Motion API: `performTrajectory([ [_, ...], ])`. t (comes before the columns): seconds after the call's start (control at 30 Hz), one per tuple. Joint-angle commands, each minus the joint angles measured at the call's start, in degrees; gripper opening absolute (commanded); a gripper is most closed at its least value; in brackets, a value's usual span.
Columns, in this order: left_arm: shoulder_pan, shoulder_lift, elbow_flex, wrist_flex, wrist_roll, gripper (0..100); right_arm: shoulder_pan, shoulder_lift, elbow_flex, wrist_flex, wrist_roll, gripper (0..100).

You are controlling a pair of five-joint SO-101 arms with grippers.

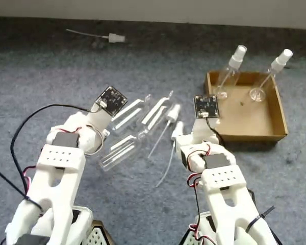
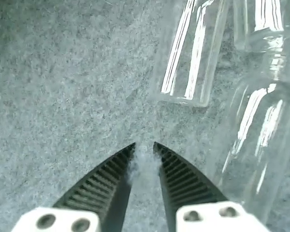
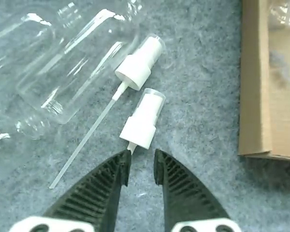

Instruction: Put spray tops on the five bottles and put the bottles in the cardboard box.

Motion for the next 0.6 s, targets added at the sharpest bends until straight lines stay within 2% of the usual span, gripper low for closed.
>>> performTrajectory([
  [0.0,0.13,7.87,-7.25,-3.16,-0.53,1,-0.4,-0.22,-2.68,-1.36,-0.44,5.6],
  [0.17,-3.56,14.73,-19.38,-3.25,-0.44,1,-0.4,-0.22,-2.59,-1.36,-0.44,5.6],
  [0.3,-3.91,23.16,-31.08,-3.25,-0.44,1,-0.4,-0.22,-2.59,-1.36,-0.44,5.6],
  [0.43,-3.65,35.74,-47.34,-3.69,-0.44,1,-0.4,-0.22,-2.59,-1.36,-0.44,5.6],
  [0.57,-4.0,52.35,-64.22,-9.93,-0.44,1,-0.4,-0.22,-2.59,-1.36,-0.44,5.6],
])
